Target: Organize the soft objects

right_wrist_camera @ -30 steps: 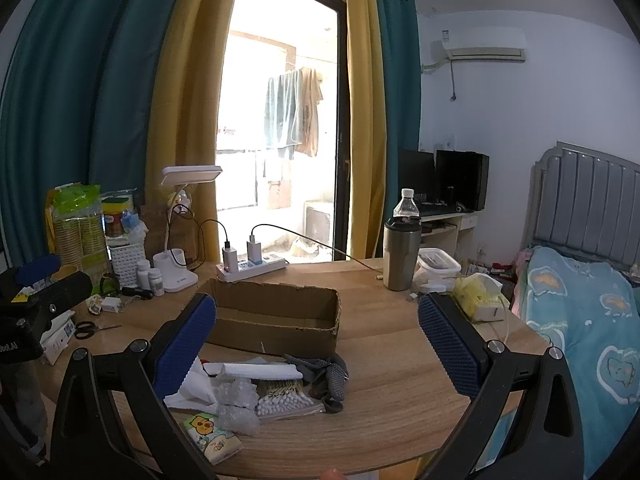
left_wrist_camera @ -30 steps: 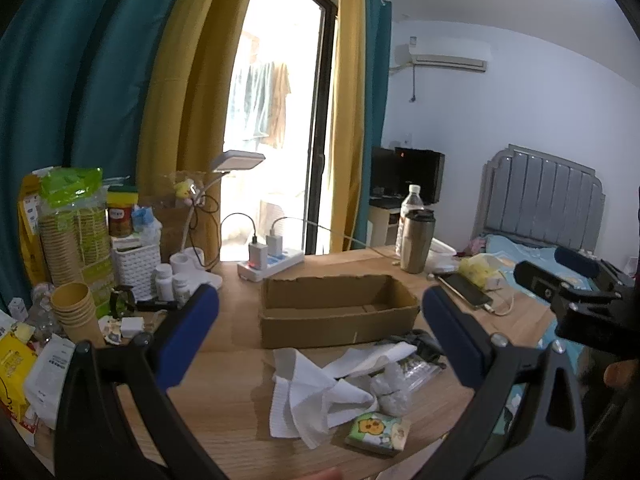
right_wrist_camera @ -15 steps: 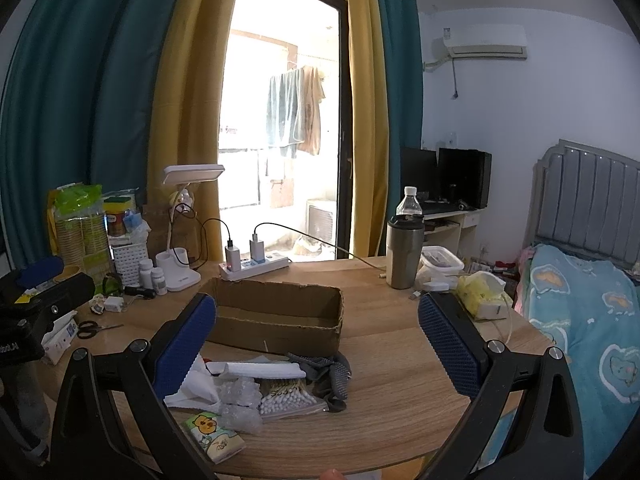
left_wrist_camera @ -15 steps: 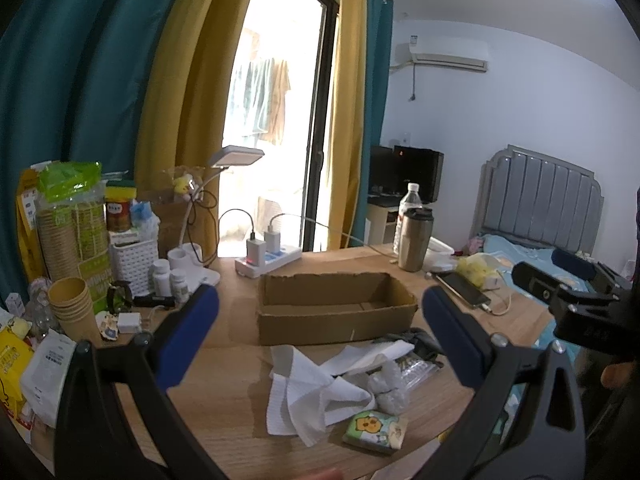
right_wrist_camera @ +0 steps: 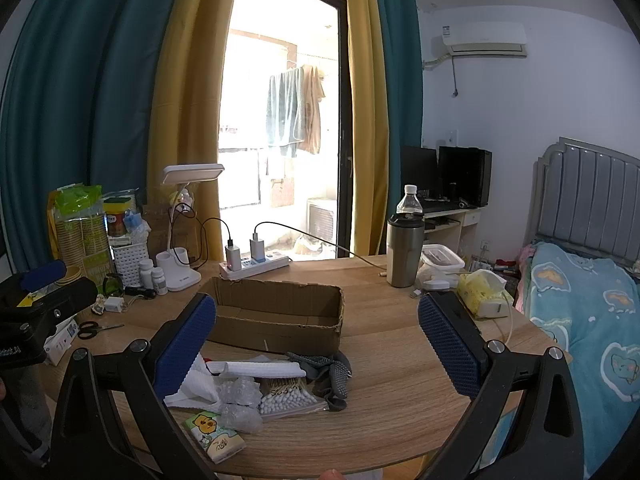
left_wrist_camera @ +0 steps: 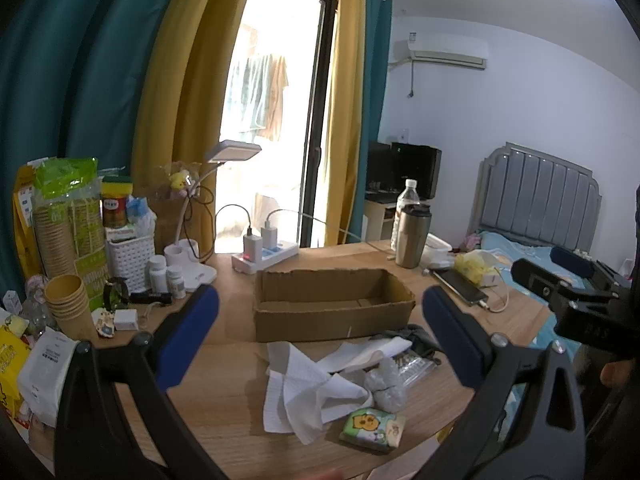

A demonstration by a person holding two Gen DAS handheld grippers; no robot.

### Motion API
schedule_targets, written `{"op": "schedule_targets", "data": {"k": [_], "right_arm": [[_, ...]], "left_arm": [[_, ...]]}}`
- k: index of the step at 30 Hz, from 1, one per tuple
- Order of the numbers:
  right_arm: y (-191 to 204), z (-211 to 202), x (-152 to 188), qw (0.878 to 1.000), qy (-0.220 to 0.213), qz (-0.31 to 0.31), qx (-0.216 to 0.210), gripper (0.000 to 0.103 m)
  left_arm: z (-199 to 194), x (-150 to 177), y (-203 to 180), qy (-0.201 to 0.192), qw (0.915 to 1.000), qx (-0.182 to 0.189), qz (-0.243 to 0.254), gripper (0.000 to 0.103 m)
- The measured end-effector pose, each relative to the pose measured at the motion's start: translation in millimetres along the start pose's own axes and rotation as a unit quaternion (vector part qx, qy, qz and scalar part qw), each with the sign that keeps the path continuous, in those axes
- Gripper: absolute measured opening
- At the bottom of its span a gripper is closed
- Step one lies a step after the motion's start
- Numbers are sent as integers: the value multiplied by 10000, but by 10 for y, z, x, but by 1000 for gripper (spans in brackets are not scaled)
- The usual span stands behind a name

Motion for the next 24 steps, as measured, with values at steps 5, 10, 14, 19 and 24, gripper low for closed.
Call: {"op": "schedule_targets", "data": {"k": [5, 10, 14, 19, 24], "right_arm": [[-1, 7, 6, 10000, 5, -1, -7, 103], [2, 13, 4, 10000, 9, 4, -1, 103], [2, 14, 8, 10000, 15, 5, -6, 103], [8, 91, 85, 9999, 124, -26, -42, 103], [-57, 303, 219, 9992, 398, 25, 41, 103]], "left_arm": [[5, 2, 8, 13, 10000, 9, -5, 103], [8, 12, 13, 23, 10000, 12, -1, 103], [12, 21, 10, 47, 10000, 28, -4, 103], [86, 76, -7, 148, 9998, 90, -13, 103], [293, 256, 58, 491, 9986, 117, -139, 103]]}}
Point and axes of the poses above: each gripper's, at about its wrist camera, not at the fingertips, and z roughly the way its jaws point, y to its left, x to its underside, the point moved 3 cm from there along z, roughly the way its jaws point, and after that the axes turned 7 degrees about z, right-handed, at the moved point
